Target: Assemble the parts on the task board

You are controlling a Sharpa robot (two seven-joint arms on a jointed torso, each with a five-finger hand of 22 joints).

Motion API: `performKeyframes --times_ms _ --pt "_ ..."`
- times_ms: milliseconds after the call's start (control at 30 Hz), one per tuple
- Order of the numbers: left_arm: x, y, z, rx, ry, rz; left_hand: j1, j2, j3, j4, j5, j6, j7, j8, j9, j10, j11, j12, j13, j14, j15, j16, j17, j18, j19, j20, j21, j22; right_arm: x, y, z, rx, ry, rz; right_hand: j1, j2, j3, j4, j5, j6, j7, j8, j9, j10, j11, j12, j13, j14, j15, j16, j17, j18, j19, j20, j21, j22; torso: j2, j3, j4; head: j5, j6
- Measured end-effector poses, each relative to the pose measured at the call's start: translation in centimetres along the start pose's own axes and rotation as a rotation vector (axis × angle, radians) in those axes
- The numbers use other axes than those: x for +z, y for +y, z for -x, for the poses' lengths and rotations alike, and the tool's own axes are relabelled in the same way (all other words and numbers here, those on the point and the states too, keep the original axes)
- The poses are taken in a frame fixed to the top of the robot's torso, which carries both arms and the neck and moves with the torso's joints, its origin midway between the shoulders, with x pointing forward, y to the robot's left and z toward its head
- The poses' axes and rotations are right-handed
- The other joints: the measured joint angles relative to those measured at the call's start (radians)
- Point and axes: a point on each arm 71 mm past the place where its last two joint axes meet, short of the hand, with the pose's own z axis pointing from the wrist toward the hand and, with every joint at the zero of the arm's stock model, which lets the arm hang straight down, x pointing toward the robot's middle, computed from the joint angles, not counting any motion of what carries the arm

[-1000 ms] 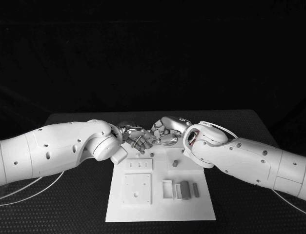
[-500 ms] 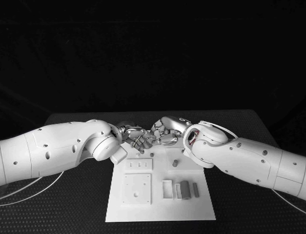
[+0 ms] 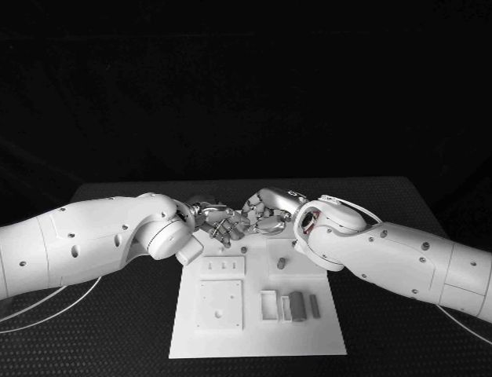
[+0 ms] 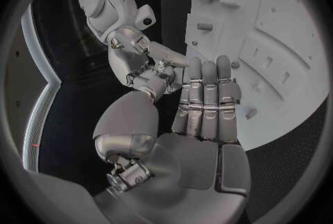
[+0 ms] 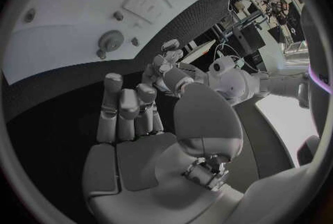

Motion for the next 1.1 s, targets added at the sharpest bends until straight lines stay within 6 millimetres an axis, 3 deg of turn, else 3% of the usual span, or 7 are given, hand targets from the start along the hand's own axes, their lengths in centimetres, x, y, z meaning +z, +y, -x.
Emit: performKeyframes --times_ms 100,233,367,567,767,1100 --pt "0.0 0.0 0.1 0.0 -0.001 -0.001 0.0 0.005 0.0 0.0 -0.001 0.001 -0.001 0.0 0.014 0.0 0.0 0.004 0.002 0.0 0.0 0.004 0.0 0.0 0.0 0.0 0.004 0.002 0.0 -0.2 0.0 0.003 0.0 -0.005 -0.018 -0.018 -0.008 0.005 0.0 0.018 0.0 -0.014 -0.003 -0.012 0.012 -0.014 -0.005 -0.012 0.005 -0.006 -0.001 0.0 -0.001 0.001 0.0 0.0 0.0 0.0 0.0 0.0 -0.001" --pt "-0.1 -0.1 0.2 0.0 -0.004 -0.005 0.004 0.009 0.0 0.0 -0.004 0.004 -0.004 0.0 0.016 0.0 0.0 0.005 0.004 0.0 0.0 0.007 0.001 0.0 0.0 0.0 0.004 0.005 -0.1 -0.5 -0.1 0.008 0.005 -0.015 -0.054 -0.053 -0.024 0.013 0.0 0.002 0.054 -0.044 -0.012 -0.035 0.034 -0.036 -0.015 -0.035 0.025 -0.02 -0.004 -0.003 -0.02 0.013 -0.016 0.0 0.0 -0.0004 0.0 -0.001 -0.002" --pt "-0.1 -0.1 0.4 -0.001 -0.007 -0.007 0.005 0.01 0.0 0.0 -0.004 0.005 -0.005 0.0 0.016 0.0 0.0 0.005 0.006 0.0 0.0 0.007 0.001 0.0 0.0 0.0 0.004 0.006 -0.2 -0.8 -0.1 0.015 0.008 -0.024 -0.084 -0.084 -0.02 0.024 0.0 -0.031 0.088 -0.07 -0.019 -0.057 0.057 -0.052 -0.025 -0.055 0.045 -0.029 -0.005 -0.015 -0.036 0.021 -0.03 0.0 0.0 -0.0002 0.0 -0.001 0.0" --pt "-0.1 0.0 0.6 0.001 -0.01 -0.007 0.007 0.011 0.002 -0.002 -0.004 0.005 -0.005 0.0 0.019 0.0 0.0 0.009 0.008 0.0 0.0 0.011 0.002 -0.007 0.004 -0.004 0.004 0.009 -0.5 -1.3 0.0 0.028 0.001 -0.033 -0.116 -0.116 -0.031 0.043 0.0 -0.046 0.102 -0.088 -0.024 -0.074 0.072 -0.057 -0.03 -0.07 0.059 -0.03 -0.005 0.0 -0.045 0.03 -0.037 0.0 0.0 -0.0001 0.0005 0.0 0.001" --pt "-0.1 0.1 0.6 0.008 -0.008 -0.007 0.007 0.011 0.0 -0.006 -0.006 0.005 -0.005 0.004 0.019 0.0 0.0 0.009 0.01 0.0 0.0 0.011 0.002 -0.007 0.004 -0.004 0.004 0.012 -0.9 -2.2 0.4 0.04 -0.017 -0.046 -0.117 -0.116 -0.034 0.04 0.0 -0.055 0.101 -0.09 -0.024 -0.079 0.071 -0.058 -0.032 -0.073 0.063 -0.03 -0.005 0.0 -0.049 0.027 -0.037 0.0 0.0 0.0006 0.0008 0.001 0.0" --pt "-0.1 0.5 1.3 0.103 -0.018 0.027 0.008 0.013 0.005 -0.01 -0.003 0.005 -0.005 0.004 0.02 0.0 0.001 0.012 0.014 0.0 0.0 0.016 0.003 -0.008 0.004 -0.003 0.008 0.018 -2.8 -6.2 1.9 0.05 -0.065 -0.125 -0.117 -0.116 -0.037 0.037 0.0 -0.059 0.104 -0.09 -0.024 -0.082 0.074 -0.061 -0.034 -0.078 0.061 -0.03 -0.005 -0.001 -0.052 0.03 -0.037 0.0 0.0 0.0012 0.0007 0.01 -0.004"
